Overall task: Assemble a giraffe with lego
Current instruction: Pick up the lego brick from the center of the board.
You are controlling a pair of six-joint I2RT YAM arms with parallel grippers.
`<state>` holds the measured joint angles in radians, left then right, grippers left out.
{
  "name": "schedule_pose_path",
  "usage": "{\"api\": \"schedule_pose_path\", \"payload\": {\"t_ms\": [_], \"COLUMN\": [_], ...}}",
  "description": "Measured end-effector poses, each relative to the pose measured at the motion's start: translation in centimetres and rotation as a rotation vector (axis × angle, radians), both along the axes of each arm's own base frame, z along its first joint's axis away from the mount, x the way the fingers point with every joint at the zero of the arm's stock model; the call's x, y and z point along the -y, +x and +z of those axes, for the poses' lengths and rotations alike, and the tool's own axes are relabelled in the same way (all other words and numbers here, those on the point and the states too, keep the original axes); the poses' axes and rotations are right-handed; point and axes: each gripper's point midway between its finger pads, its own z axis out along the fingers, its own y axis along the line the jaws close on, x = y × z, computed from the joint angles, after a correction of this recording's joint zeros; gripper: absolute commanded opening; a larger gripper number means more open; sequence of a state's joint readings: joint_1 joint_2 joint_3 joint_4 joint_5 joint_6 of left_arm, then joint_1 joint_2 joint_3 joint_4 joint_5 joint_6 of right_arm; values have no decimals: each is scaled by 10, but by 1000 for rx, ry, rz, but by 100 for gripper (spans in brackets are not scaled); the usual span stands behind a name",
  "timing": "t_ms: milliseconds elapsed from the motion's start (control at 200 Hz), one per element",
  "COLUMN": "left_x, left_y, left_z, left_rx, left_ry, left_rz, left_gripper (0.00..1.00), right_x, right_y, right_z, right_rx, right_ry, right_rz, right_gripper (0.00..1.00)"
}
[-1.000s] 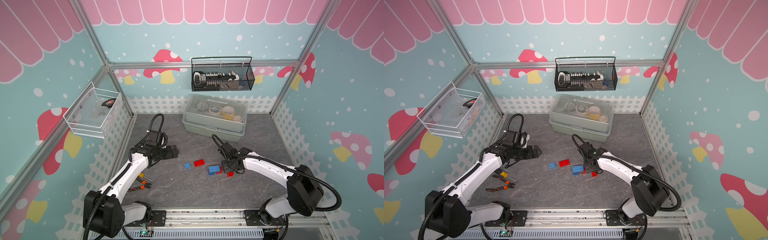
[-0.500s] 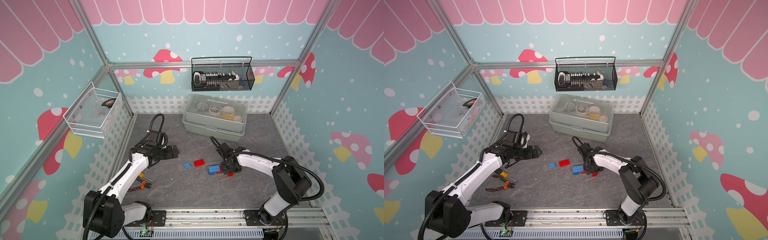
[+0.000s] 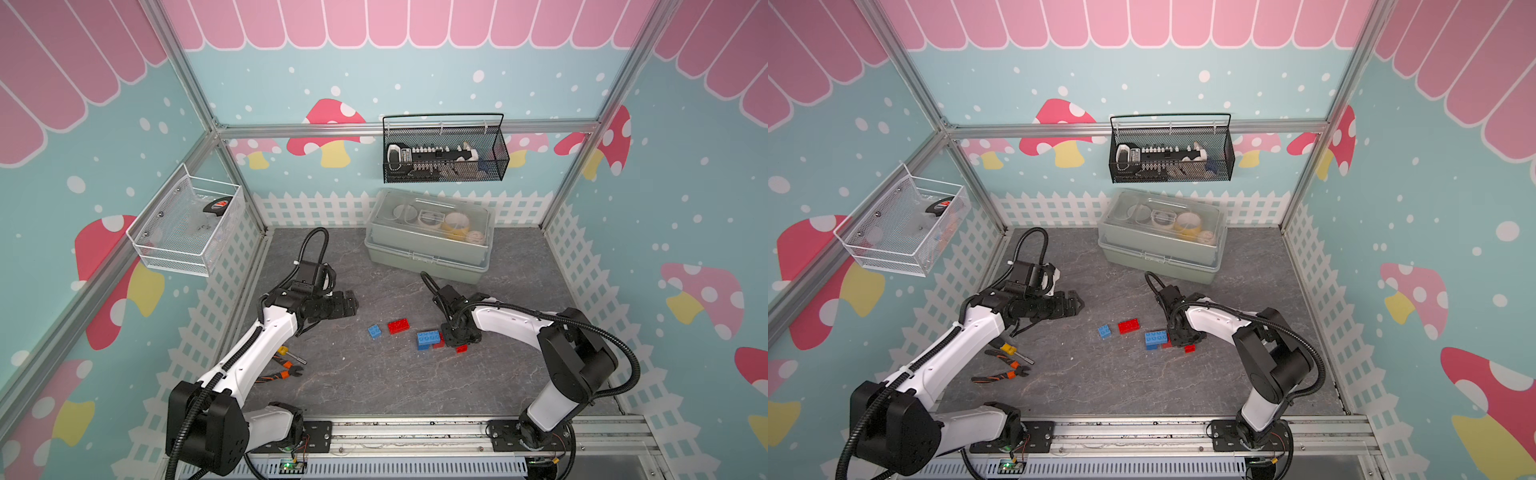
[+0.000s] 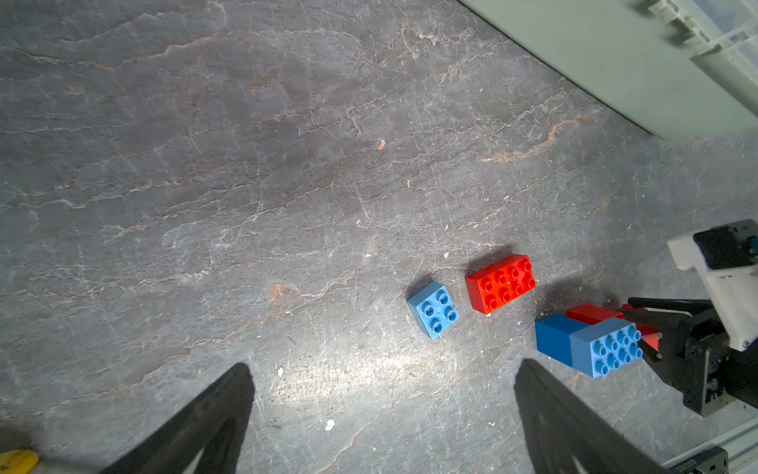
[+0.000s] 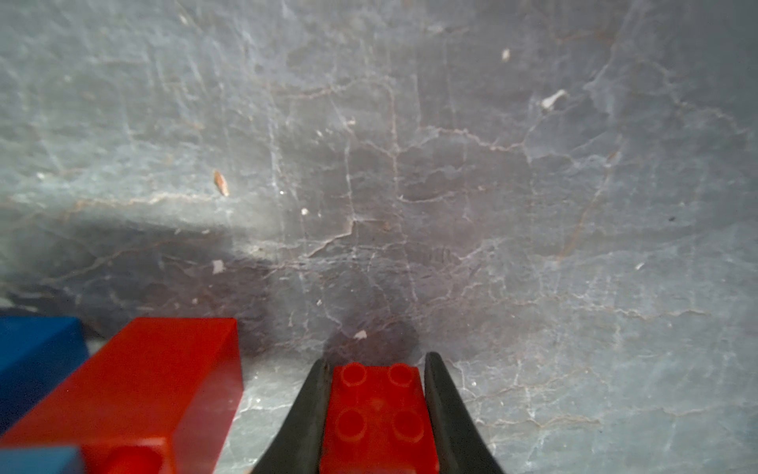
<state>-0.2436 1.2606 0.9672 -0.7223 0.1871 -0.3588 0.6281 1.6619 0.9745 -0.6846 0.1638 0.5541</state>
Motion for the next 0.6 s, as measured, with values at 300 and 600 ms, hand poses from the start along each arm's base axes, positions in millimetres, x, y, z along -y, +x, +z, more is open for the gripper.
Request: {"api": "schedule_pose_path", "payload": {"t_ms": [300,600], "left_x": [0,0], "left_y": [0,0], "left_z": [0,0], "left_rx": [1,1], "left_ry": [1,2], "left_rz": [-2,-3], "left_gripper": [99,99], "right_x": [7,32], "right_y": [10,8], "right_z": [44,56], "right_rx": [188,404], "right_ry": [66,97], "right_rz": [-48,-140], "right_gripper": [19,19]}}
